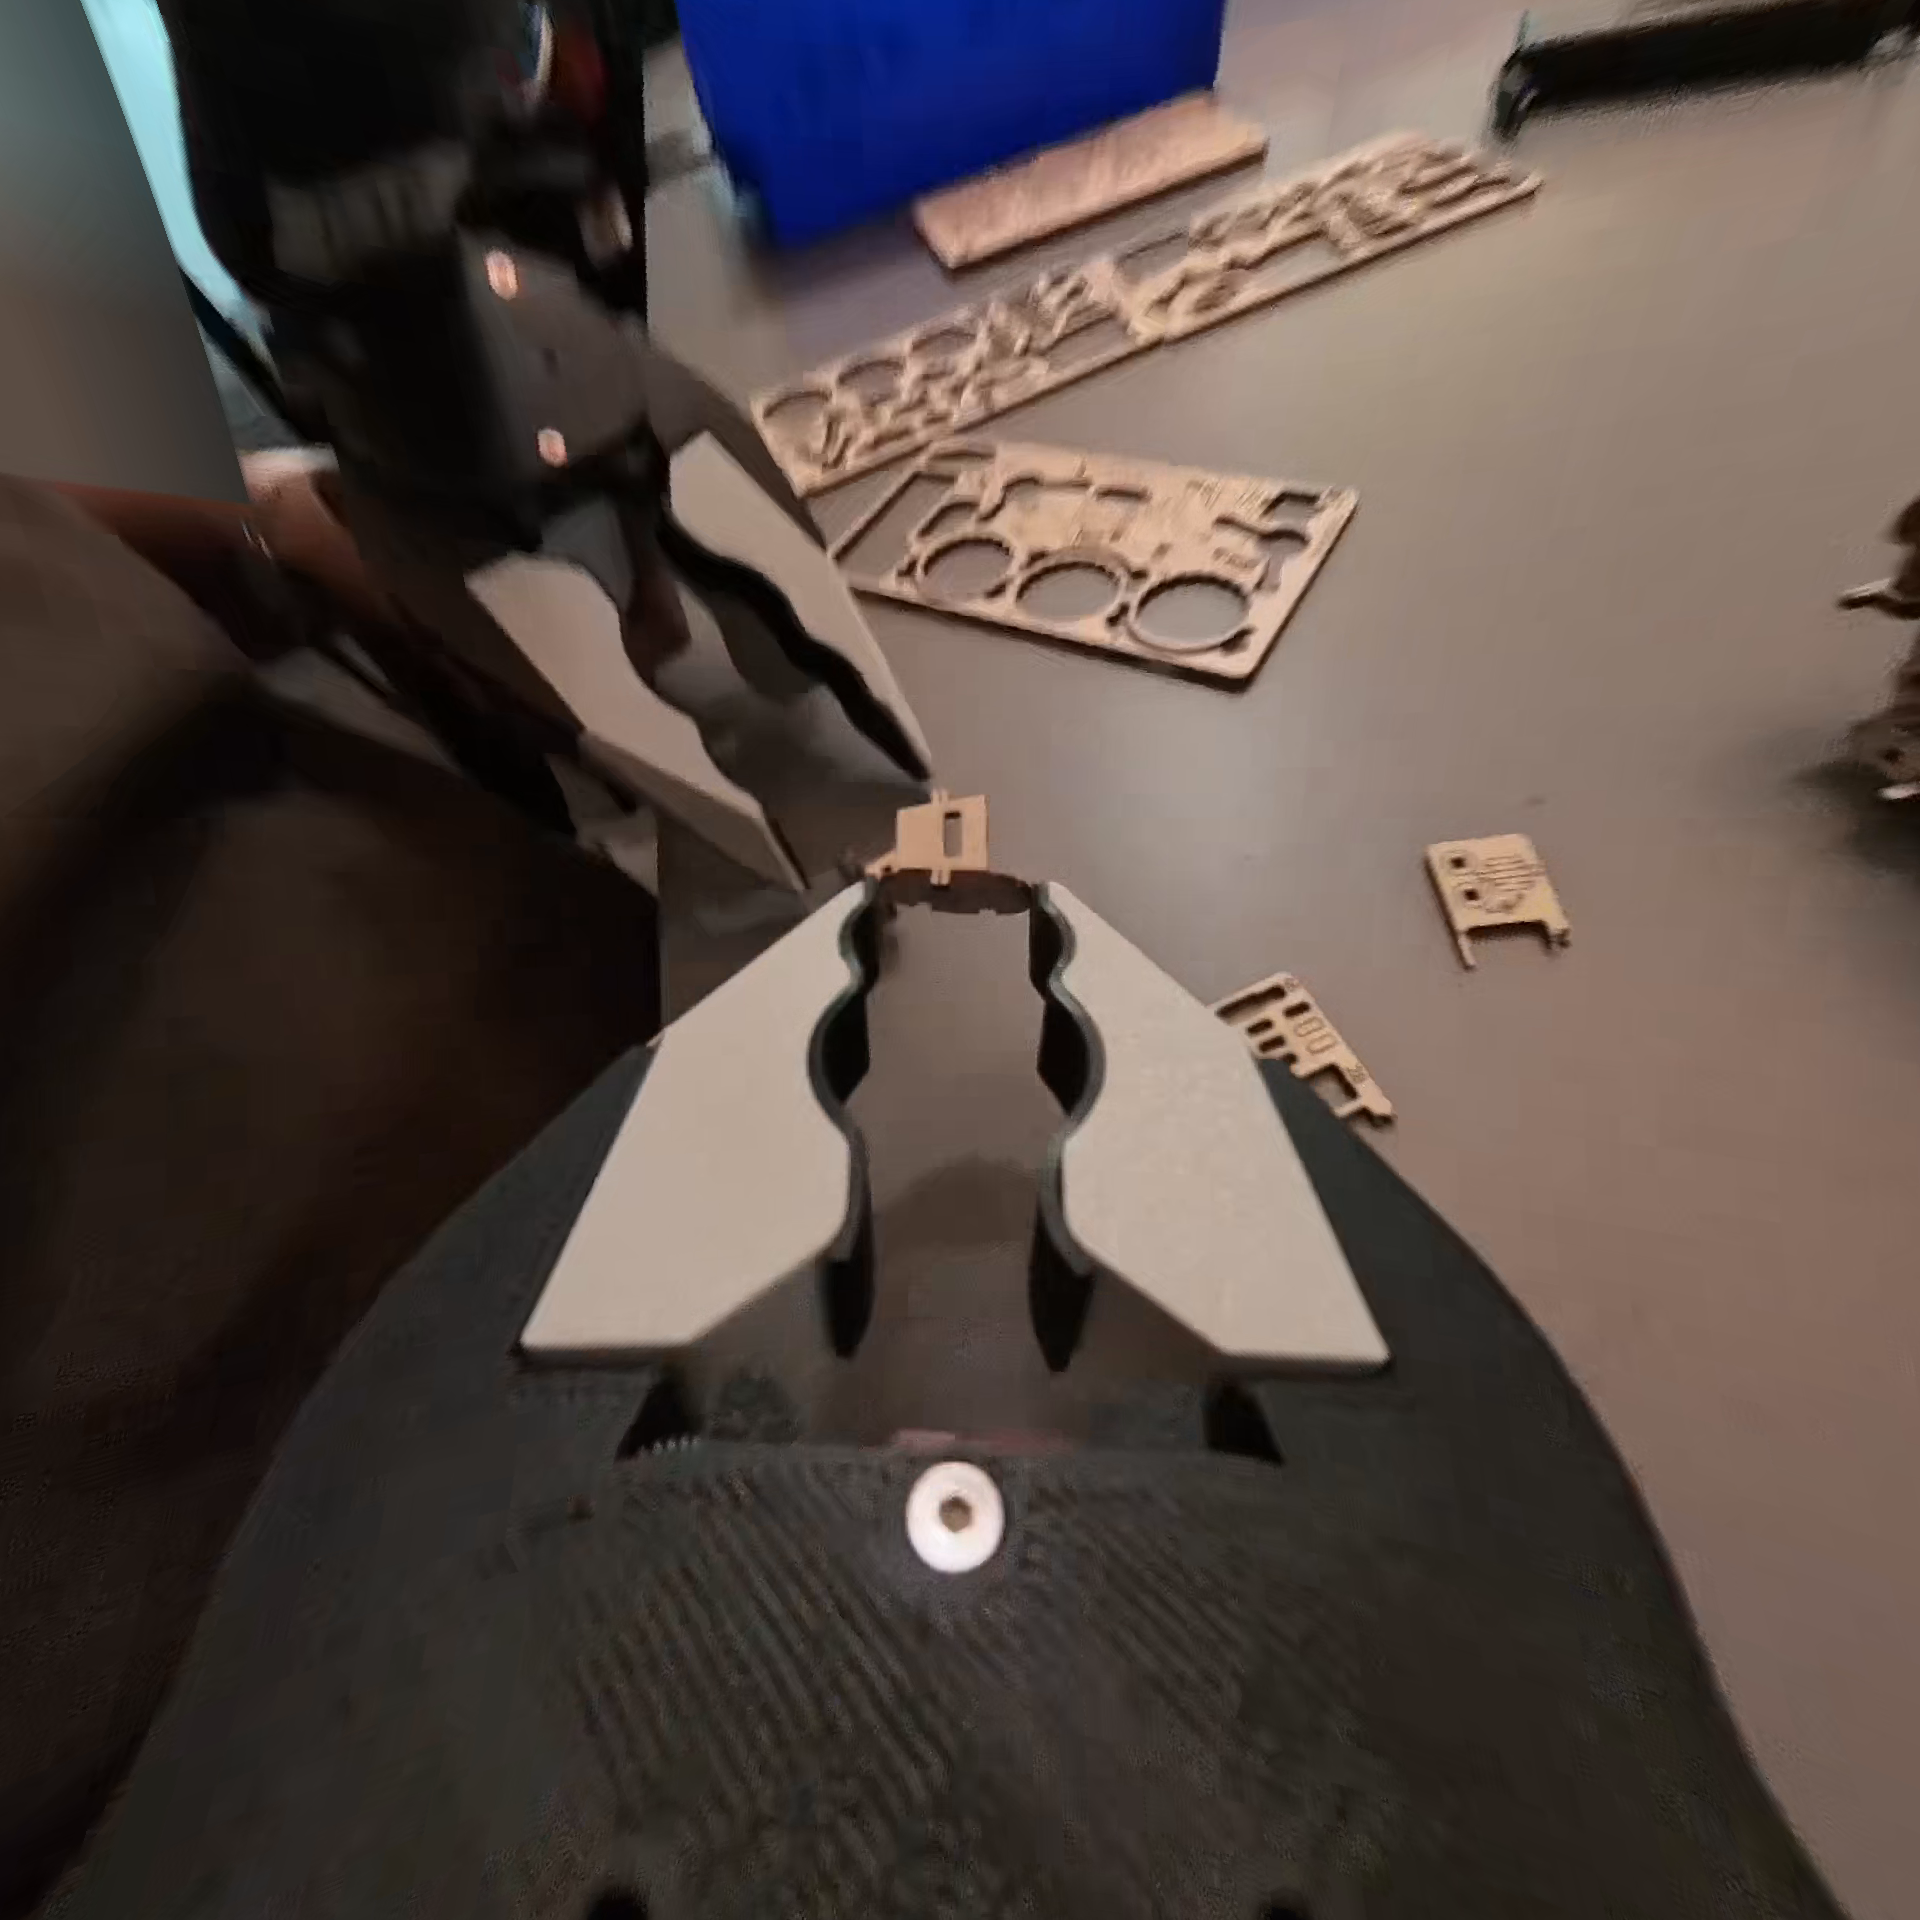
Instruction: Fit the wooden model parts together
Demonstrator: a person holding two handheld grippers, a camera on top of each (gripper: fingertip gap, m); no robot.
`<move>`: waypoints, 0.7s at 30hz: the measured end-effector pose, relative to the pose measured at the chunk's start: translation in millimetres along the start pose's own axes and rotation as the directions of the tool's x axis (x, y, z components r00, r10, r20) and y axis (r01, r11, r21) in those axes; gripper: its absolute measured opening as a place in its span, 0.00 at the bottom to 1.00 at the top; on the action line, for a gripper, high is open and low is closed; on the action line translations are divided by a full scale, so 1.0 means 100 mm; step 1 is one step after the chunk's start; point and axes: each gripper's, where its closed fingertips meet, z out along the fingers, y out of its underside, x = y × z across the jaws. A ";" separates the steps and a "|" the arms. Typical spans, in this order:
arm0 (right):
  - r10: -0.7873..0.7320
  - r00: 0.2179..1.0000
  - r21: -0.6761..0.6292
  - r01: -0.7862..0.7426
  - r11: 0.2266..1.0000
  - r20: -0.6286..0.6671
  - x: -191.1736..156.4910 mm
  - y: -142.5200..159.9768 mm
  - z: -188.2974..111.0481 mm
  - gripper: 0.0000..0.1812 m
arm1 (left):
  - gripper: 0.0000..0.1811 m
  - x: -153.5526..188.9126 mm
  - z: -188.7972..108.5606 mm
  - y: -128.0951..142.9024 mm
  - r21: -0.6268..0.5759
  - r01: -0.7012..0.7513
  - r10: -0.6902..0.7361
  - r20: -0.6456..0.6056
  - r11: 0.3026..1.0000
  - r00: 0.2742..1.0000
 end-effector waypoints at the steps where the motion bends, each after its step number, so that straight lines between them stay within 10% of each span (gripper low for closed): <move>1: 0.002 1.000 -0.020 -0.001 1.000 0.014 -0.01 0.04 0.04 0.15 | 0.23 -0.01 0.01 0.01 -0.012 -0.001 0.001 0.008 1.000 1.000; 21: -0.016 1.000 -0.155 0.020 0.988 0.025 -0.12 0.25 0.24 0.15 | 0.14 -0.23 0.09 -0.07 0.013 0.064 -0.065 0.072 0.998 0.995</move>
